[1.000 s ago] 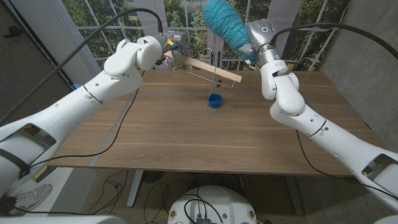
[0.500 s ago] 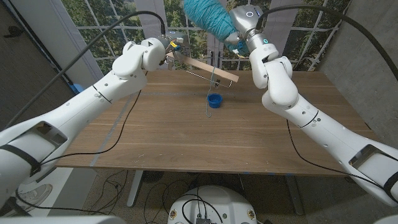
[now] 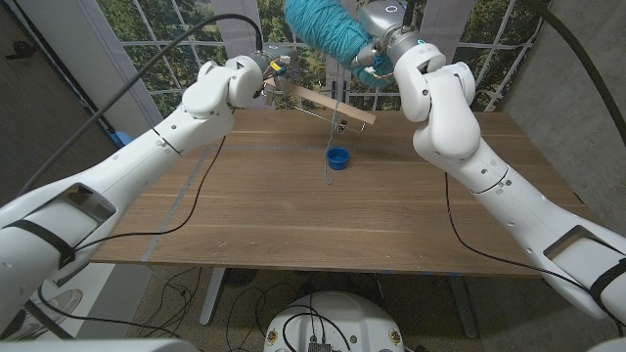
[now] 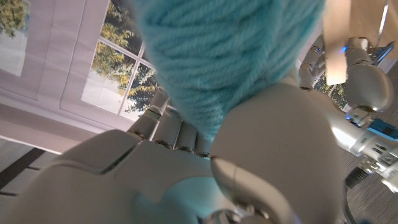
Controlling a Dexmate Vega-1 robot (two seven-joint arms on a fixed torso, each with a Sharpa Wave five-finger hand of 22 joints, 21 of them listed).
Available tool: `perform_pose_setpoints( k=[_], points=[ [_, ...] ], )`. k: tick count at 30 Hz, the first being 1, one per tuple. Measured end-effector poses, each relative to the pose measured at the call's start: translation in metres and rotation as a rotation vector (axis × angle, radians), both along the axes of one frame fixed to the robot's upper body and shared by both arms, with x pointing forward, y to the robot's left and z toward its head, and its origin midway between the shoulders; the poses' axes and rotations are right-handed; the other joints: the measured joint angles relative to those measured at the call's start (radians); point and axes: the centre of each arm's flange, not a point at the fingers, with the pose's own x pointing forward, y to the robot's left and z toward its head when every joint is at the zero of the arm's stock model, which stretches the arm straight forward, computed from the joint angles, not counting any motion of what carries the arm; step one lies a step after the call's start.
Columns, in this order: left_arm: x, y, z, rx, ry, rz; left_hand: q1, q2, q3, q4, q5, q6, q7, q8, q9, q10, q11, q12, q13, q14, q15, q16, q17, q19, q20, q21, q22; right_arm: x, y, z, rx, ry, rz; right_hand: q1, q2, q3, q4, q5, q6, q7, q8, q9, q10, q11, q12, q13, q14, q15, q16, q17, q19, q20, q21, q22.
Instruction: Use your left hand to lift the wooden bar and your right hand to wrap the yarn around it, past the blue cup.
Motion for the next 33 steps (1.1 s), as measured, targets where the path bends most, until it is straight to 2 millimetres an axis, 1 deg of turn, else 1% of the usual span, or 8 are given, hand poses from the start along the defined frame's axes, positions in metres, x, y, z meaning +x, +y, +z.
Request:
perform_pose_setpoints(
  k=[2, 10, 14, 15, 26, 28, 30, 33],
  points=[
    [0.002, 0.000, 0.001, -0.001, -0.001, 0.000, 0.000, 0.000, 0.000, 0.000, 0.001, 0.000, 0.000, 0.000, 0.000, 0.000, 0.000, 0.000, 0.001, 0.000, 0.000, 0.000, 0.048, 0.000, 0.000, 0.002, 0.000, -0.001, -0.002, -0.001, 0.002, 0.037, 0.006, 0.000, 0.000, 0.000, 0.000, 0.000, 0.000, 0.000, -0.001, 0.002, 0.000, 0.000, 0.000, 0.000, 0.000, 0.000, 0.000, 0.004, 0.000, 0.000, 0.000, 0.000],
    [0.011, 0.001, 0.011, -0.027, -0.006, -0.015, 0.000, 0.000, 0.000, 0.000, 0.004, 0.000, 0.000, -0.007, 0.000, 0.009, 0.002, -0.004, 0.001, 0.000, 0.000, -0.002, 0.056, 0.000, 0.000, 0.002, 0.000, -0.014, -0.012, 0.000, 0.021, 0.146, 0.078, 0.000, 0.000, -0.004, 0.004, 0.000, 0.000, 0.000, -0.004, 0.004, 0.000, 0.000, -0.004, 0.001, 0.000, 0.000, 0.000, 0.005, 0.000, 0.000, 0.000, 0.000],
    [0.017, 0.002, 0.015, -0.048, 0.000, -0.034, 0.000, 0.000, 0.000, 0.000, 0.004, 0.007, 0.000, -0.009, 0.000, 0.012, 0.000, -0.004, 0.002, 0.000, 0.000, -0.007, 0.284, 0.000, 0.000, 0.002, 0.000, -0.018, -0.018, 0.000, 0.029, 0.203, 0.132, 0.000, 0.000, -0.004, 0.004, 0.000, 0.000, 0.000, -0.004, 0.009, 0.000, -0.001, -0.004, 0.001, 0.000, 0.000, 0.000, 0.004, 0.000, 0.000, 0.000, 0.000],
    [0.018, 0.001, 0.016, -0.056, 0.002, -0.045, 0.000, 0.000, 0.000, 0.000, 0.004, 0.007, 0.000, -0.010, 0.000, 0.012, 0.000, -0.004, 0.002, 0.000, 0.000, -0.007, 0.302, 0.000, 0.000, 0.002, 0.000, -0.020, -0.021, 0.001, 0.031, 0.211, 0.143, 0.000, 0.000, -0.004, 0.004, 0.000, 0.000, 0.000, -0.004, 0.009, 0.000, -0.001, -0.005, 0.001, 0.000, 0.000, 0.000, 0.004, 0.000, 0.000, 0.000, 0.000],
    [0.024, 0.011, 0.035, -0.120, 0.007, -0.087, 0.000, 0.000, 0.000, 0.000, 0.004, 0.014, 0.000, -0.009, 0.000, 0.011, 0.000, -0.004, 0.002, 0.000, 0.000, -0.007, 0.307, 0.000, 0.000, 0.008, 0.000, -0.020, -0.024, -0.007, 0.001, 0.376, 0.261, 0.000, 0.000, -0.008, 0.008, -0.003, 0.000, 0.000, -0.008, 0.008, 0.002, -0.002, -0.012, 0.003, 0.000, 0.000, -0.008, 0.006, 0.000, 0.000, 0.000, 0.000],
    [0.023, 0.010, 0.037, -0.135, 0.013, -0.119, 0.000, 0.000, 0.000, 0.000, 0.004, 0.015, 0.000, -0.009, 0.000, 0.011, 0.000, -0.004, 0.006, 0.036, -0.007, -0.007, 0.307, 0.000, 0.000, 0.008, 0.000, -0.022, -0.028, -0.005, -0.022, 0.392, 0.250, 0.000, 0.000, -0.008, 0.008, -0.003, 0.000, 0.000, -0.008, 0.008, 0.001, -0.003, -0.012, 0.003, 0.000, 0.000, -0.008, 0.008, 0.000, 0.000, 0.000, 0.000],
    [0.023, 0.009, 0.040, -0.146, 0.016, -0.139, 0.000, 0.000, 0.000, 0.000, 0.004, 0.026, -0.011, -0.009, 0.008, 0.015, -0.003, -0.007, 0.007, 0.102, -0.045, -0.007, 0.306, 0.000, 0.000, 0.008, 0.000, -0.022, -0.028, -0.006, -0.034, 0.409, 0.252, 0.000, 0.000, -0.008, 0.008, -0.003, 0.000, 0.000, -0.009, 0.008, -0.003, -0.006, -0.012, 0.003, 0.000, 0.000, -0.008, 0.009, 0.000, 0.000, 0.000, 0.000],
    [0.022, 0.010, 0.044, -0.157, 0.014, -0.153, 0.000, 0.000, 0.000, 0.000, 0.004, 0.044, -0.010, -0.009, 0.016, 0.015, -0.003, -0.007, 0.006, 0.115, -0.060, -0.008, 0.304, -0.002, 0.003, 0.008, 0.000, -0.020, -0.027, -0.009, -0.066, 0.461, 0.247, 0.000, 0.000, -0.008, 0.008, -0.004, 0.000, 0.000, -0.011, 0.008, -0.004, -0.008, -0.012, 0.003, 0.000, 0.000, -0.008, 0.010, 0.000, 0.000, 0.000, 0.000]
  ],
)
